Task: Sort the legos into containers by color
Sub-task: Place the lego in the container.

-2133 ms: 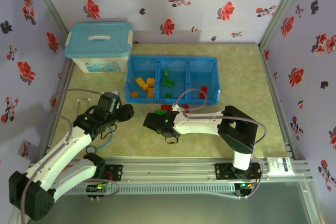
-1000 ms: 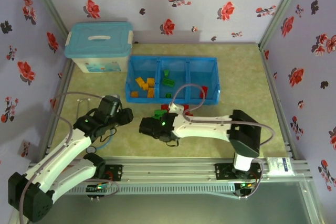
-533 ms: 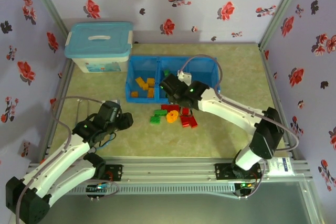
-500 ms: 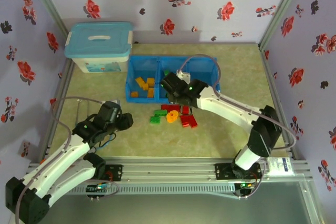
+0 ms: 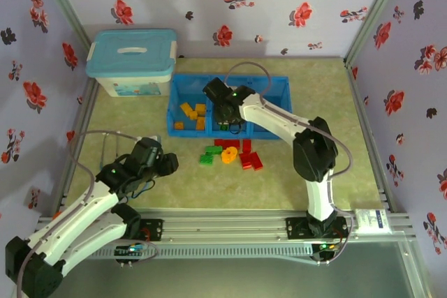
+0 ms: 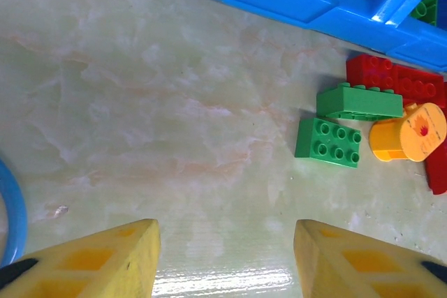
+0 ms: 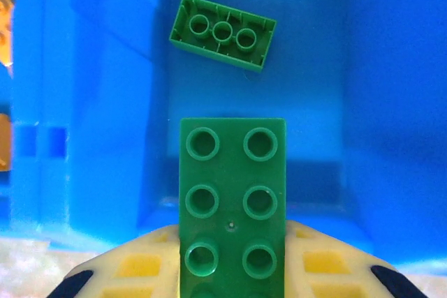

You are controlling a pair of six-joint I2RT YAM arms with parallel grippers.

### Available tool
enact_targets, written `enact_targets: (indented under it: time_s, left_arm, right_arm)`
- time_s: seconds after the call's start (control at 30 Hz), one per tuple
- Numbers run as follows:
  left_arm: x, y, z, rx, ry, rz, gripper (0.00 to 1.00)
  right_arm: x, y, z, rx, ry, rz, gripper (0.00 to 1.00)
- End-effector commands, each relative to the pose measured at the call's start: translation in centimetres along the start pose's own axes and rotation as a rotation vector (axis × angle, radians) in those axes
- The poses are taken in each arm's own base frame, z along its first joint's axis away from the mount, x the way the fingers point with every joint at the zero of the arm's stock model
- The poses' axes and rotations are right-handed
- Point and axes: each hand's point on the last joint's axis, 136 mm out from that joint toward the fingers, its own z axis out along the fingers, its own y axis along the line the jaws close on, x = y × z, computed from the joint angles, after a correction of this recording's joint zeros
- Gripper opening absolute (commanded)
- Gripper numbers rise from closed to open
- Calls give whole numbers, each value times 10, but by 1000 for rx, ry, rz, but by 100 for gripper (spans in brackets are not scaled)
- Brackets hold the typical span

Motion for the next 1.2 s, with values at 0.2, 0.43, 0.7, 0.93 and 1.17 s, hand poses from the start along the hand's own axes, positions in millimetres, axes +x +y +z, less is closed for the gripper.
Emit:
enact_targets:
  time_s: [0.2,0.43,0.7,0.93,1.17]
  left_arm:
    - [-4,0,-10,-5,-21,3,53]
    - [-12,-6,-16,5,-33,7,53]
    - [-7,-7,-13,8,-5,19,57]
    - [1,-1,-7,1,5,13,58]
    - [10,0,-1,-4,31,16,61]
  right_arm:
    - [-19,4,22,68,49,-22,9]
    - [-35,13,22,81,28,-20,14]
    - [-51,8,-3,109,-22,-23,59]
    - [-57,11,-46,82,-113,-26,63]
    - [-39,3,-95,27,-196,-28,66]
